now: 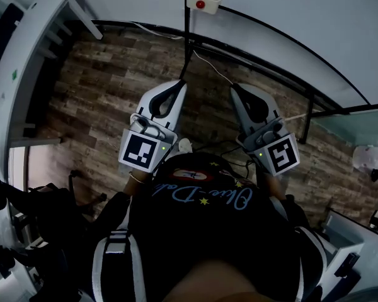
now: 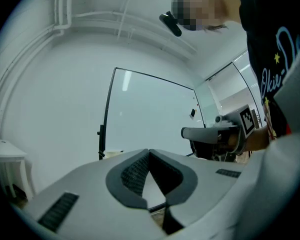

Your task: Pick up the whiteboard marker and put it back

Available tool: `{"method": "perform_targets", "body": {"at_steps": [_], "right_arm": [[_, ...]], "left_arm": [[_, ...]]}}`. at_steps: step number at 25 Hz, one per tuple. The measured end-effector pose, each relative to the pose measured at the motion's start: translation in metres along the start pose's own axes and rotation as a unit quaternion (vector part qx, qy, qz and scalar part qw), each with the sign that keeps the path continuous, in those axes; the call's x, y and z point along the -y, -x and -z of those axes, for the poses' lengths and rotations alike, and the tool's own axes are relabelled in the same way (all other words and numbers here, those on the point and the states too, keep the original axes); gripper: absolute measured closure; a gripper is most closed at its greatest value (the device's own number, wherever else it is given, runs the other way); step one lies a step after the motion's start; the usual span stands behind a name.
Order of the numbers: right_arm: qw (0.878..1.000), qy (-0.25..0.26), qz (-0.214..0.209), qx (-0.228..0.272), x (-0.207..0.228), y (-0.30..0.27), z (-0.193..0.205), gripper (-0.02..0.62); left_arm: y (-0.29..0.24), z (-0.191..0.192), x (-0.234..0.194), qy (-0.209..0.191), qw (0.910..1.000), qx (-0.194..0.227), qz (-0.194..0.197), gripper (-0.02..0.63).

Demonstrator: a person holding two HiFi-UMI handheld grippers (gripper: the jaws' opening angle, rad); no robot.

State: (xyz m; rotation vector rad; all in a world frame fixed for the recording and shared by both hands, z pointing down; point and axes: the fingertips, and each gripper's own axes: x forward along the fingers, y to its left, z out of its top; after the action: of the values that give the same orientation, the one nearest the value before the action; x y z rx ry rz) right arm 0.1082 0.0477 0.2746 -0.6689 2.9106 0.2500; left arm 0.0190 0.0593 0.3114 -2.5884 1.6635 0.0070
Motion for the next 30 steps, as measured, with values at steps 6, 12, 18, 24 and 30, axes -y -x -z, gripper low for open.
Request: {"method": "perform_targets", "body": {"at_steps": [6,12,18,24,30], "right_arm": [[1.000,-0.004,-0.005,-0.003,0.003,-0.033,0.006,0.563],[1.000,0.011,-0.006,-0.016,0.002,-0.059,0.016,0.563],[1.000,0.008,0.000,-0.023,0.001,-0.068,0.021,0.563],[1.000,0.010,0.004,-0.016,0.015,-0.077,0.022,0.563],[1.000,0.007,-0.013,0.001,0.030,-0.100,0.023,0.563]], "left_arm": [[-0.005,0.007,-0.028,0.011,0.9999,-0.007,0.011,0.607],[-0.006,0.007,-0.057,0.006,0.9999,0.008,0.002,0.607],[-0.002,0.010,-0.072,0.011,0.9999,0.008,-0.005,0.607],[-0.006,0.009,-0.077,0.011,0.9999,0.008,-0.010,0.607],[-0.010,0.012,-0.098,0.008,0.9993,0.004,-0.035,0.607]]}}
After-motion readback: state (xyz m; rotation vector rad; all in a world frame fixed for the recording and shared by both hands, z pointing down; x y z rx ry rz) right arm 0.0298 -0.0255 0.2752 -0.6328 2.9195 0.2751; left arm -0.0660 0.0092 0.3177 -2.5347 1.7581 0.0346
